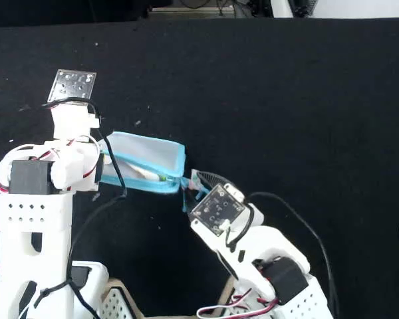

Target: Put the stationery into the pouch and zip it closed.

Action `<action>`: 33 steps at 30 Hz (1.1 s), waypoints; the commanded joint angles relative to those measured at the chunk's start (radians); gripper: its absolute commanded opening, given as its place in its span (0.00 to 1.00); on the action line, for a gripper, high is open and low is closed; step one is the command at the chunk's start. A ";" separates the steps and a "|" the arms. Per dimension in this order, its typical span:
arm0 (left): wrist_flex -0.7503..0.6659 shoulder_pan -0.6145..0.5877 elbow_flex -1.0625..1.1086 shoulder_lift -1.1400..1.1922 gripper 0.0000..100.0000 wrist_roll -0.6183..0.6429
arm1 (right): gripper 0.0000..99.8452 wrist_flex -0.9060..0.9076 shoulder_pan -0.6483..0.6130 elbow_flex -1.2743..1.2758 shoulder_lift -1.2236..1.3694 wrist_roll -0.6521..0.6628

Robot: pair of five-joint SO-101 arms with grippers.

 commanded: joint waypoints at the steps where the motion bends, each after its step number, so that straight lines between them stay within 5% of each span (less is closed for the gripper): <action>1: -0.012 0.007 -0.012 -0.020 0.03 -0.012 | 0.13 -0.057 -0.008 -0.001 -0.117 -0.018; 24: 0.011 0.012 -0.016 -0.020 0.03 -0.012 | 0.13 0.035 -0.086 -0.085 -0.125 -0.103; 33: 0.011 0.013 -0.013 -0.020 0.03 -0.012 | 0.13 -0.146 -0.049 0.007 -0.125 -0.104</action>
